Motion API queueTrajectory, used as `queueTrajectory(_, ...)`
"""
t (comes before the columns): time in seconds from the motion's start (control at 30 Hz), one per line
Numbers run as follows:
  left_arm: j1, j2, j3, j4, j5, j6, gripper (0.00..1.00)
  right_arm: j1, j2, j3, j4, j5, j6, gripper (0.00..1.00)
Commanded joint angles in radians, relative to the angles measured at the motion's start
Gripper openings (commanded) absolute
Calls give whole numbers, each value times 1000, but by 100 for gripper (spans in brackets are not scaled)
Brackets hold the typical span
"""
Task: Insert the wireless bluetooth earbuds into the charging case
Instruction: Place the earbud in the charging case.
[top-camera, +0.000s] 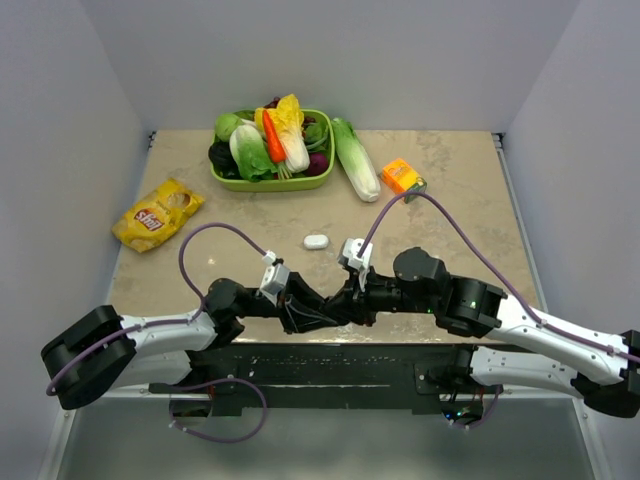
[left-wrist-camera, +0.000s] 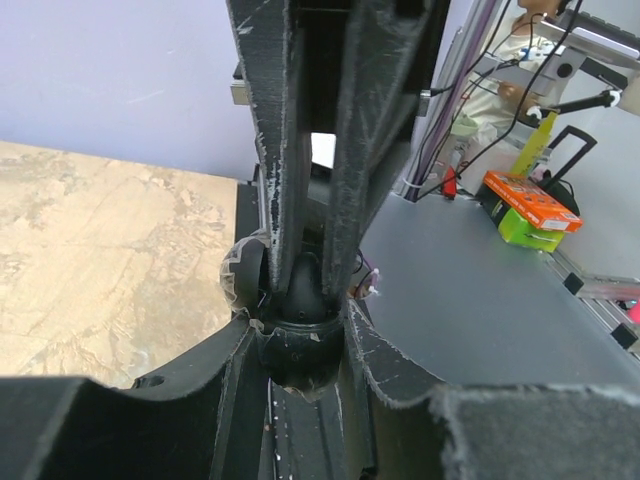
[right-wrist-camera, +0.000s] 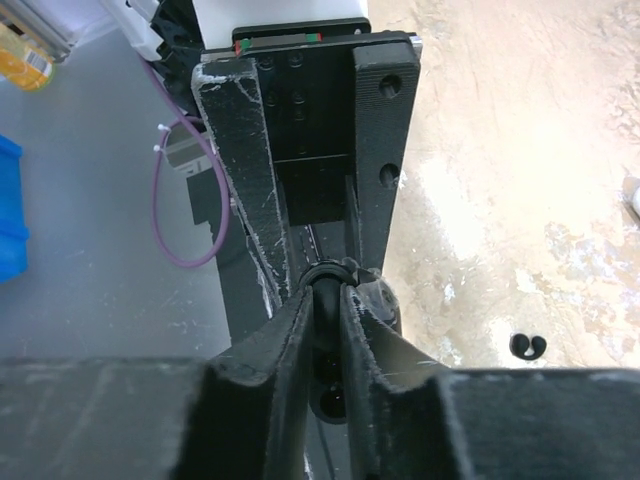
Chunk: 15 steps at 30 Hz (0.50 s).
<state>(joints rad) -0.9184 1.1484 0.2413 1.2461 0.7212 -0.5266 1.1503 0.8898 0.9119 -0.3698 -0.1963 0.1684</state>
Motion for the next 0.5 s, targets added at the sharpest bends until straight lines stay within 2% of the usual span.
queueTrajectory(0.0, -2, -23, 49, 88, -39, 31, 0, 8, -9, 1, -3, 31, 19, 27)
queueTrajectory(0.03, -2, -22, 46, 88, -39, 31, 0, 8, -14, 1, 5, 32, 32, 32)
queueTrajectory(0.13, -4, -15, 41, 95, -42, 31, 0, 8, -35, 8, 26, 51, 58, 38)
queueTrajectory(0.27, -7, -13, 33, 96, -54, 37, 0, 6, -81, 36, 42, 109, 92, 41)
queueTrajectory(0.47, -7, -18, -2, 110, -71, 42, 0, 6, -256, 53, 54, 313, 114, 46)
